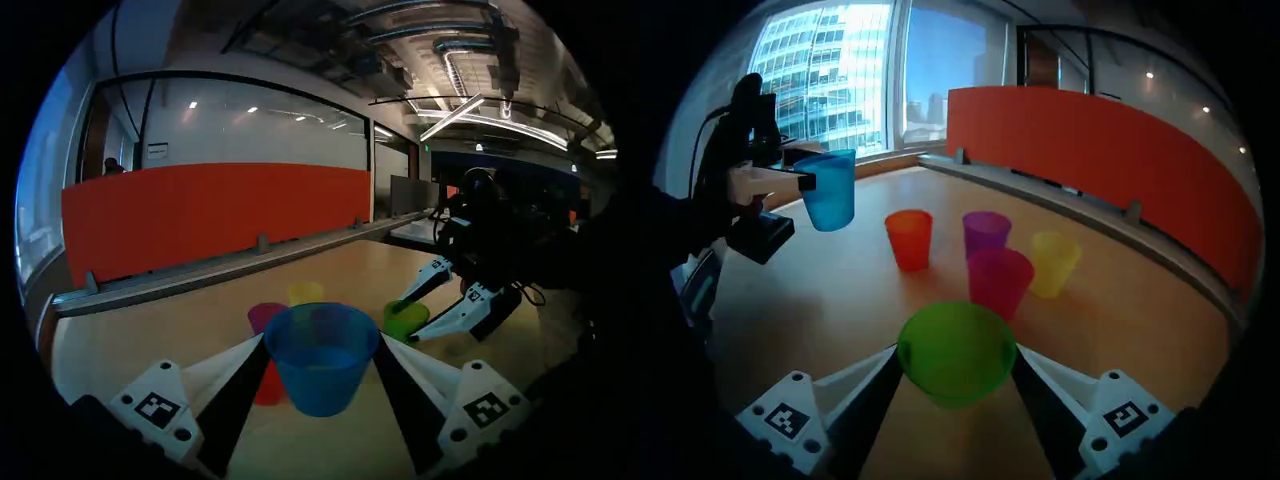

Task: Pour water

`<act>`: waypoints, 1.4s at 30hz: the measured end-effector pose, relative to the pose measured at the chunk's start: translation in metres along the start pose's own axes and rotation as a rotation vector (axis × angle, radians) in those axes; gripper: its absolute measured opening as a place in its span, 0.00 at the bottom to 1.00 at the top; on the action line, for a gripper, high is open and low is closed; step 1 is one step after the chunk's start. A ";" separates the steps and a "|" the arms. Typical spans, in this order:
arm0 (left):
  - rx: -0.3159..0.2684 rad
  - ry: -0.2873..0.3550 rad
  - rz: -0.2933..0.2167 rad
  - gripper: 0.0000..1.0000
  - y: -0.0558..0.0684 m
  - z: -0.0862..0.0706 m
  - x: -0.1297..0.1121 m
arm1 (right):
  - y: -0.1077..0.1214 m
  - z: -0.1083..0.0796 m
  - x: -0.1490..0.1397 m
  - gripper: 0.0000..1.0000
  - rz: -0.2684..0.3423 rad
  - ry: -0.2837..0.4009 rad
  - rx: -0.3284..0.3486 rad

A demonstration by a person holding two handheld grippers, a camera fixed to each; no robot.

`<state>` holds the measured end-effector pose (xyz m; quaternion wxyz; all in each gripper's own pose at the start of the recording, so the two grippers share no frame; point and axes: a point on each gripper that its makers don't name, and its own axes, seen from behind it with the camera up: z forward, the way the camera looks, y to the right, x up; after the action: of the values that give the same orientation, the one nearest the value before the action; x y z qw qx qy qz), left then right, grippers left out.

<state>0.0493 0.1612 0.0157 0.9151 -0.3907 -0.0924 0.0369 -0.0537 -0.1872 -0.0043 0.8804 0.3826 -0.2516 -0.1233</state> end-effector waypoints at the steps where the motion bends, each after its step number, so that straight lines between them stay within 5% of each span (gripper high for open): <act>1: 0.001 0.001 0.002 0.87 0.000 0.000 0.001 | -0.001 -0.002 0.003 0.92 -0.001 0.005 -0.001; 20: 0.008 0.003 0.020 0.87 0.010 -0.009 0.018 | -0.026 -0.045 0.072 0.92 -0.029 0.168 -0.020; 42: -0.003 0.032 0.019 0.87 0.022 -0.020 0.033 | -0.038 -0.069 0.114 0.93 -0.024 0.333 -0.040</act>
<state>0.0860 0.1670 -0.0093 0.9155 -0.3935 -0.0741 0.0390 0.0788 -0.2170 -0.0324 0.9159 0.3830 -0.0949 -0.0737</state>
